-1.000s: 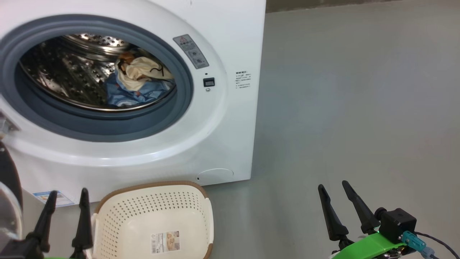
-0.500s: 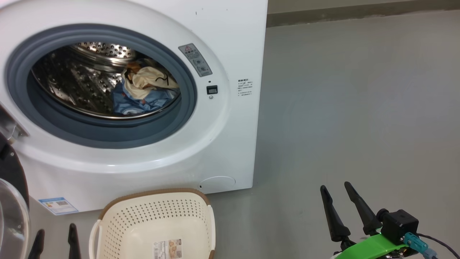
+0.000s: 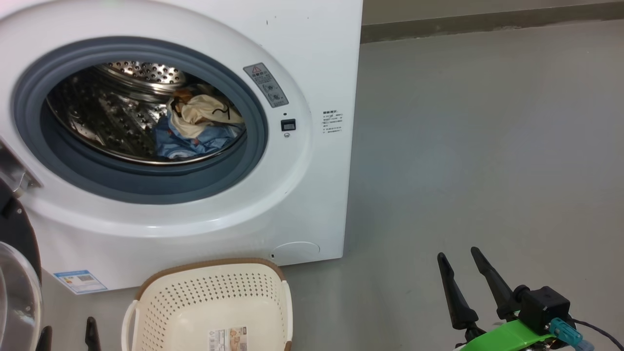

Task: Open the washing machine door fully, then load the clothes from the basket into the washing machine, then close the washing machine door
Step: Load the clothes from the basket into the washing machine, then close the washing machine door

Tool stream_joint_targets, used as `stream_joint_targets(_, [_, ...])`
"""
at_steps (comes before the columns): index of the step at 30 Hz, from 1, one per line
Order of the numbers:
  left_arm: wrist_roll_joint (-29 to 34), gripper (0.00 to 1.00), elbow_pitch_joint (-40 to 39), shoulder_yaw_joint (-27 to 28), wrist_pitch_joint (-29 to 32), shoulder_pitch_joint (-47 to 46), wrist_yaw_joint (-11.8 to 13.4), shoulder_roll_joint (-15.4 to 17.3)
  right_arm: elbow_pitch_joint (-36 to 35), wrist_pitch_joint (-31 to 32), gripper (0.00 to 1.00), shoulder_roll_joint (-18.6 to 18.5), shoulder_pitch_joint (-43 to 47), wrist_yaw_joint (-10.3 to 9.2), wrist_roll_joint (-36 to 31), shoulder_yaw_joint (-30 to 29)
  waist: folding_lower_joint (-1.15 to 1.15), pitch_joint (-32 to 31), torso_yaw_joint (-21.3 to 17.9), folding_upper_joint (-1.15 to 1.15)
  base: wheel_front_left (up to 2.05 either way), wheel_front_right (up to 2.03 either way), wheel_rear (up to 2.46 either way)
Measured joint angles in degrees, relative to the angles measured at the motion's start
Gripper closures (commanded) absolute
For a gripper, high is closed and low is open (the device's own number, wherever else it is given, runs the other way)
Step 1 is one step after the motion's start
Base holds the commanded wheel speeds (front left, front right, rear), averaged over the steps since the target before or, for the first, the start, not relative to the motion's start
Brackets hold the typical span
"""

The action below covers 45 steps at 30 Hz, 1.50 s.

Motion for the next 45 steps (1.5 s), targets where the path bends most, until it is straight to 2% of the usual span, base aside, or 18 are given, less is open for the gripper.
stream_joint_targets(21, [0.94,0.0,0.3,0.65,0.0,0.08,-0.59,-0.32,-0.29,-0.01,0.0,0.0,-0.01,0.0,-0.07,-0.18,0.0,0.35,-0.5,0.0,-0.09,0.09,0.0])
stream_joint_targets(37, [1.33,0.0,0.77,0.57,0.0,-0.02,-0.64,-0.49,-0.32,0.0,0.0,0.01,0.0,0.0,-0.05,-0.63,0.0,0.29,-0.81,0.0,-1.45,1.45,0.0])
stream_joint_targets(45, [0.87,0.0,-0.78,-0.14,0.0,-0.02,-0.65,-0.54,-0.57,0.0,0.0,0.01,0.0,-0.01,-0.05,-0.63,0.0,0.25,-0.57,0.0,-0.62,0.62,0.0])
